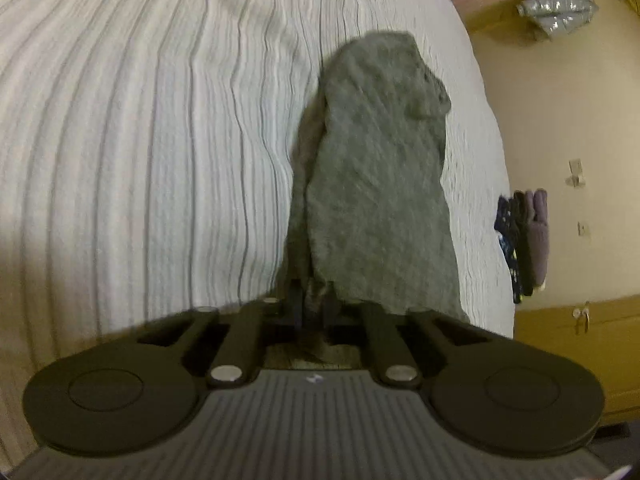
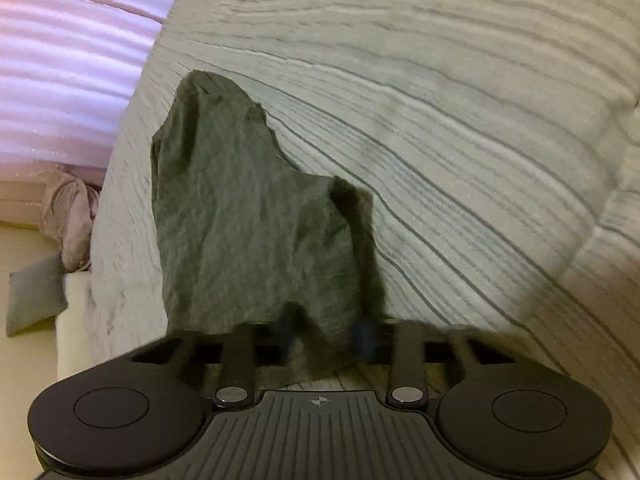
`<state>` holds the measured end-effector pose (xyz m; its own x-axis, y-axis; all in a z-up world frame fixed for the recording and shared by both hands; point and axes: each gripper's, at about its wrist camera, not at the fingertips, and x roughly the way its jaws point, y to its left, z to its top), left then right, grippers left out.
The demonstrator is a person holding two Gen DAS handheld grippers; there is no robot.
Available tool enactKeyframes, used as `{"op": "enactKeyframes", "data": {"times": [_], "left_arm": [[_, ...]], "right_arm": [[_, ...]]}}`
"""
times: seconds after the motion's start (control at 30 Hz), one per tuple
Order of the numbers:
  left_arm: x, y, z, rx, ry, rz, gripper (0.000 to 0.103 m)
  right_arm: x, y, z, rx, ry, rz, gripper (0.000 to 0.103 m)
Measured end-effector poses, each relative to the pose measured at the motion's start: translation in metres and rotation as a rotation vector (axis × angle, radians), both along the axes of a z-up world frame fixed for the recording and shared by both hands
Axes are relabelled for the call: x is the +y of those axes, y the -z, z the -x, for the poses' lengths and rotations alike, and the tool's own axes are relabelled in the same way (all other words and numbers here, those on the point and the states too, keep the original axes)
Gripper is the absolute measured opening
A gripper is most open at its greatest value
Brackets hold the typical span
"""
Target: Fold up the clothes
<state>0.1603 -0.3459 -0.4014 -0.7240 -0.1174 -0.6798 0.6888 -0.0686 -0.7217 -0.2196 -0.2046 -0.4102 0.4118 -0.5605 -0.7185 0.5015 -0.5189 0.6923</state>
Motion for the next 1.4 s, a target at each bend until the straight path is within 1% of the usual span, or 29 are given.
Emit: {"op": "enactKeyframes", "data": {"times": [0.03,0.1,0.27,0.33,0.43,0.53,0.73,0.8,0.87,0.9,0.93,0.97,1.0,1.03,1.07,1.1,1.17,1.2,1.33,1.37,1.4], "left_arm": [[0.002,-0.002,-0.002,0.009,-0.01,0.002,0.005],[0.01,-0.01,-0.004,0.026,-0.024,0.009,0.005],[0.043,-0.03,0.002,0.068,-0.05,0.014,0.005],[0.064,-0.034,0.01,0.083,-0.075,0.001,0.005],[0.102,-0.037,0.028,0.087,-0.108,-0.007,0.005],[0.143,-0.035,0.048,0.07,-0.16,-0.01,0.005],[0.213,-0.025,0.075,-0.023,-0.27,0.007,0.005],[0.226,-0.025,0.083,-0.084,-0.311,0.019,0.007],[0.233,-0.027,0.087,-0.144,-0.338,0.014,0.013],[0.233,-0.032,0.088,-0.177,-0.337,0.005,0.016],[0.233,-0.038,0.089,-0.21,-0.336,-0.004,0.016],[0.234,-0.045,0.088,-0.243,-0.324,-0.002,0.015],[0.234,-0.055,0.088,-0.284,-0.312,0.01,0.015],[0.232,-0.063,0.085,-0.316,-0.311,0.031,0.015],[0.23,-0.071,0.081,-0.346,-0.312,0.052,0.015],[0.228,-0.079,0.078,-0.376,-0.312,0.074,0.015],[0.21,-0.09,0.079,-0.391,-0.317,0.145,0.013],[0.198,-0.094,0.084,-0.388,-0.312,0.198,0.013],[0.135,-0.092,0.125,-0.376,-0.234,0.364,0.013],[0.124,-0.088,0.136,-0.375,-0.208,0.388,0.013],[0.114,-0.084,0.147,-0.375,-0.183,0.411,0.013]], "right_arm": [[0.0,-0.001,0.002,-0.008,0.001,0.002,0.013],[-0.001,-0.012,0.007,0.015,-0.03,0.028,0.011],[-0.008,-0.058,0.021,0.11,-0.151,0.091,0.01],[-0.006,-0.074,0.03,0.155,-0.198,0.098,0.01],[0.001,-0.087,0.049,0.21,-0.257,0.094,0.01],[0.014,-0.083,0.073,0.225,-0.287,0.06,0.01],[0.041,-0.066,0.107,0.227,-0.379,0.028,0.01],[0.046,-0.056,0.116,0.214,-0.399,0.012,0.01],[0.045,-0.043,0.12,0.205,-0.434,-0.032,0.011],[0.041,-0.039,0.121,0.211,-0.456,-0.067,0.011],[0.04,-0.043,0.122,0.236,-0.472,-0.078,0.012],[0.04,-0.05,0.123,0.272,-0.485,-0.078,0.032],[0.039,-0.056,0.125,0.307,-0.497,-0.078,0.055],[0.039,-0.066,0.125,0.365,-0.506,-0.065,0.06],[0.039,-0.077,0.125,0.434,-0.513,-0.044,0.06],[0.037,-0.087,0.123,0.482,-0.52,-0.009,0.06],[0.028,-0.104,0.117,0.543,-0.534,0.072,0.059],[0.019,-0.109,0.111,0.56,-0.545,0.107,0.059],[-0.026,-0.11,0.069,0.627,-0.612,0.241,0.059],[-0.038,-0.106,0.054,0.638,-0.635,0.272,0.057],[-0.047,-0.102,0.042,0.643,-0.659,0.291,0.053]]}}
